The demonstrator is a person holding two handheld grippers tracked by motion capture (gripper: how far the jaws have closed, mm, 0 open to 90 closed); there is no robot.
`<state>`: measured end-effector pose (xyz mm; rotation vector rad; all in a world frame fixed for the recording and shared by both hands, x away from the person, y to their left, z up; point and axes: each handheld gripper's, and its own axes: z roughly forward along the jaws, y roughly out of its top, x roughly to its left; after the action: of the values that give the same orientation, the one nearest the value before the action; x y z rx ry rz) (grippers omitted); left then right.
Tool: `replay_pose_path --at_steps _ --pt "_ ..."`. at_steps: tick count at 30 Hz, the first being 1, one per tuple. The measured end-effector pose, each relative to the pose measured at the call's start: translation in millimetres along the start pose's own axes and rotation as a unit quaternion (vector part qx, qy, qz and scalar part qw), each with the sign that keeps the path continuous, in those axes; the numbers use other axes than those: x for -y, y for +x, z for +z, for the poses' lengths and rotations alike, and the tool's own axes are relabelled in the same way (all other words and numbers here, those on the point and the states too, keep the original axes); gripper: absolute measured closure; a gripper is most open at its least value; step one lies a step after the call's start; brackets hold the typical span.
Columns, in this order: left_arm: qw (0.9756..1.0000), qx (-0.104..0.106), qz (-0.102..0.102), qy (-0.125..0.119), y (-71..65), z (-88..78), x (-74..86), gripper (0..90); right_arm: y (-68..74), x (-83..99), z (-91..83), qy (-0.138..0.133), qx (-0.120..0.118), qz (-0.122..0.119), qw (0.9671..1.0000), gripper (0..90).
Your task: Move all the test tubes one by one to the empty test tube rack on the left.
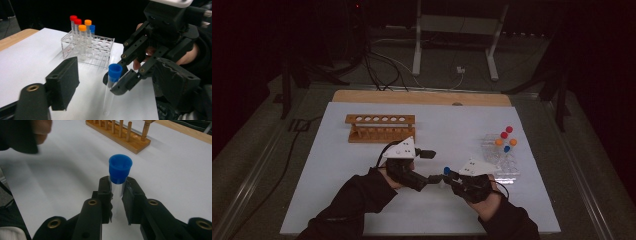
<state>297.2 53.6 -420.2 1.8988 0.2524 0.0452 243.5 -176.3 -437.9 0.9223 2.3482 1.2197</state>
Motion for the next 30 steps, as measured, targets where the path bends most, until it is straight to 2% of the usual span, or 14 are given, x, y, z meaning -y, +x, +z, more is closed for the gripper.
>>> replay_pose_path --at_steps 1,3,4,5,7,8,9,14,16,18,23,30 --pt "1.0000 0.000 0.000 0.002 0.1 2.2 -0.3 23.6 0.0 0.0 0.0 0.000 0.000 0.000 1.0000 76.7" --pt "1.0000 0.000 0.003 0.005 -0.2 6.2 -0.7 31.0 0.4 -0.7 -0.2 -0.001 -0.002 -0.002 1.0000 76.7" --pt "1.0000 -0.001 0.006 0.007 0.0 7.8 -1.0 31.0 0.4 -0.7 -0.2 -0.001 -0.002 -0.002 1.0000 76.7" --pt "1.0000 0.001 0.006 0.006 -0.5 10.8 -1.3 37.3 1.3 -1.1 -0.5 -0.001 -0.003 -0.001 1.0000 76.7" --pt "1.0000 0.000 0.006 0.008 -0.7 12.2 -1.6 44.1 1.7 -1.2 -0.4 -0.001 -0.002 -0.002 1.0000 76.7" --pt "0.9999 0.001 0.008 0.009 -0.8 13.5 -1.8 44.1 1.7 -1.2 -0.4 -0.001 -0.002 -0.002 1.0000 76.7" --pt "0.9999 0.000 0.012 0.012 -1.3 15.7 -1.9 50.0 1.4 -1.2 -0.5 -0.002 -0.003 -0.001 1.0000 76.7" --pt "0.9996 -0.003 0.019 0.019 -2.1 20.0 -1.3 59.9 -0.2 -1.3 -1.4 -0.004 -0.003 0.002 1.0000 76.7" --pt "0.9995 -0.003 0.024 0.023 -2.5 22.2 -1.1 60.9 -0.3 -1.3 -1.5 -0.005 -0.002 0.002 1.0000 76.7" --pt "0.9990 -0.007 0.031 0.030 -3.0 24.6 -0.9 66.4 -0.4 -1.4 -1.9 -0.004 -0.002 0.001 1.0000 76.6" --pt "0.9988 -0.004 0.034 0.034 -2.6 26.8 -1.9 75.6 -1.2 -1.5 -2.9 -0.006 -0.002 0.005 1.0000 76.7" --pt "0.9985 -0.005 0.041 0.036 -1.8 28.2 -3.4 77.7 -2.9 -1.2 -3.1 -0.009 -0.001 0.010 0.9999 76.6"
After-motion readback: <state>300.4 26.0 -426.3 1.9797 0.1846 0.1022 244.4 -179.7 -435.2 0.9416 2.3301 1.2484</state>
